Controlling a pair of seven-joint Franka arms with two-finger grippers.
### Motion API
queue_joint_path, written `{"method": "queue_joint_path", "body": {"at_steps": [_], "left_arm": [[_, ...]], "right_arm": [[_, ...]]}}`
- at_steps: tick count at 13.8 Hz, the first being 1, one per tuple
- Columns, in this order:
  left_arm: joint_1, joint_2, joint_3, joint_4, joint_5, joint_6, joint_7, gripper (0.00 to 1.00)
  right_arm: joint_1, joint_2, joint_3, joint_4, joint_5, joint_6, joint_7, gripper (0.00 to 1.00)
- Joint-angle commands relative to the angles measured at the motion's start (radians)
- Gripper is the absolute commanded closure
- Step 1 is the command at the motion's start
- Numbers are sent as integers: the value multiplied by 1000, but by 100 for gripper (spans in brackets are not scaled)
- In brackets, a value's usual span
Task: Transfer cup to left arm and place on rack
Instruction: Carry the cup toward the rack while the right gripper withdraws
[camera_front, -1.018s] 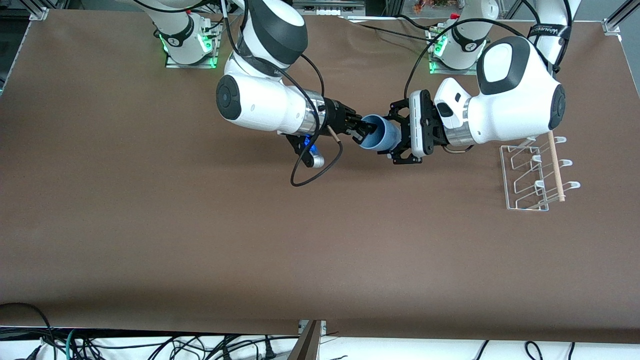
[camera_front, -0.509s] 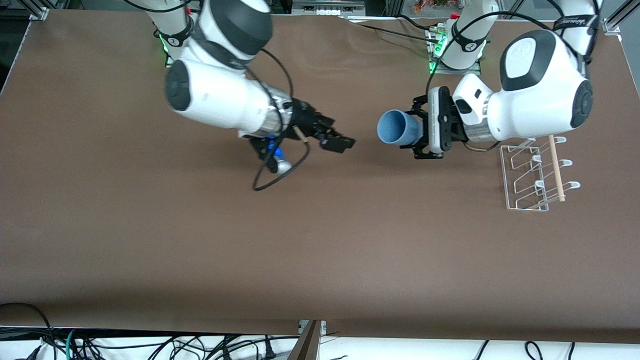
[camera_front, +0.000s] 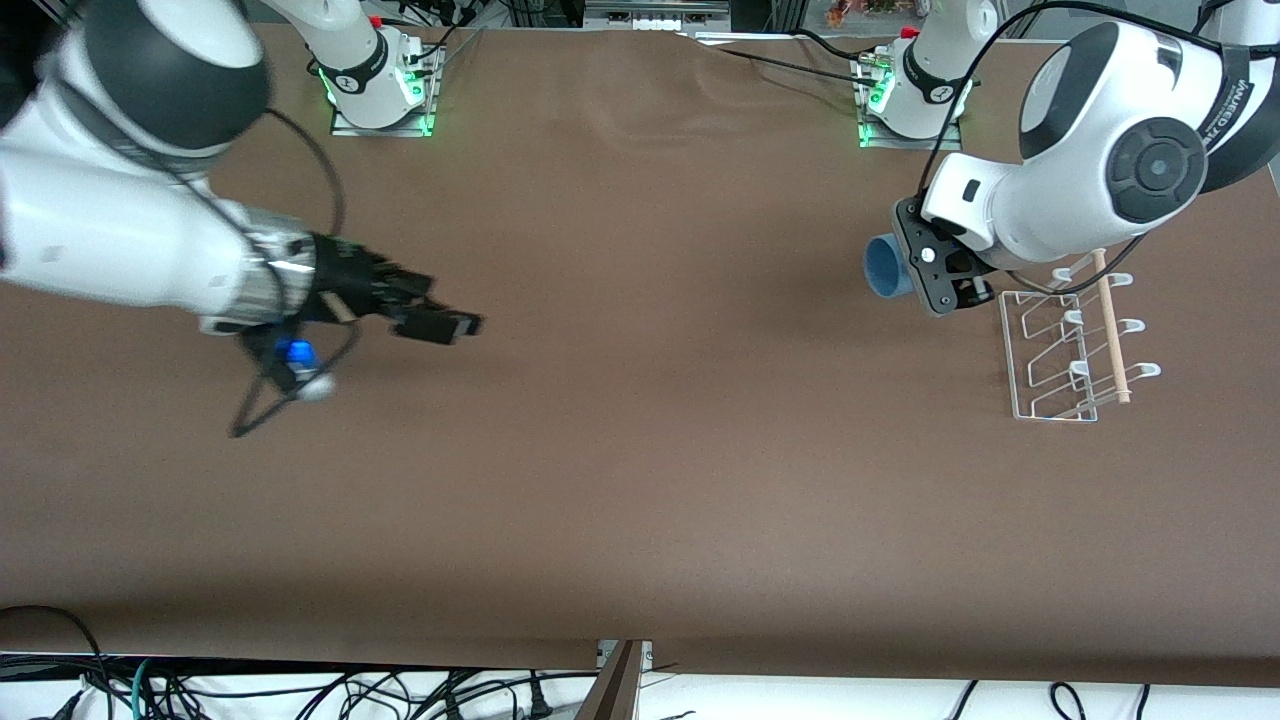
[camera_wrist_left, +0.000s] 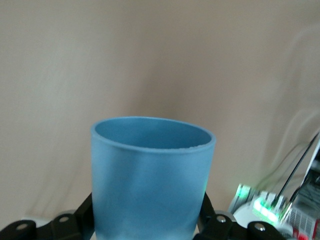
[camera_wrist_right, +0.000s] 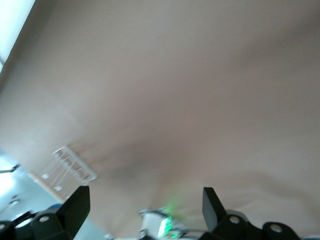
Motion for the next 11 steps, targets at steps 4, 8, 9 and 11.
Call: {"method": "queue_joint_path", "body": {"at_steps": [4,8,9,11], "left_arm": [[-24,101,-16,0,422,-138,-184,98],[-24,197,-16,-40,667,-259,-312,98],[-26,205,-16,-68,741,-267,-321,98],[-18,207,-16,-137,896,-264,-333,99]], "right_arm": [[-21,-42,-121,-15,-198,-130,-218,1],[-44,-74,-170,-53,-222,-176,-360,1],[-53,-112,-170,-112,-248,-156,-376,1],[-52,-178,-152,-226,-304,-80,-422,1]]}}
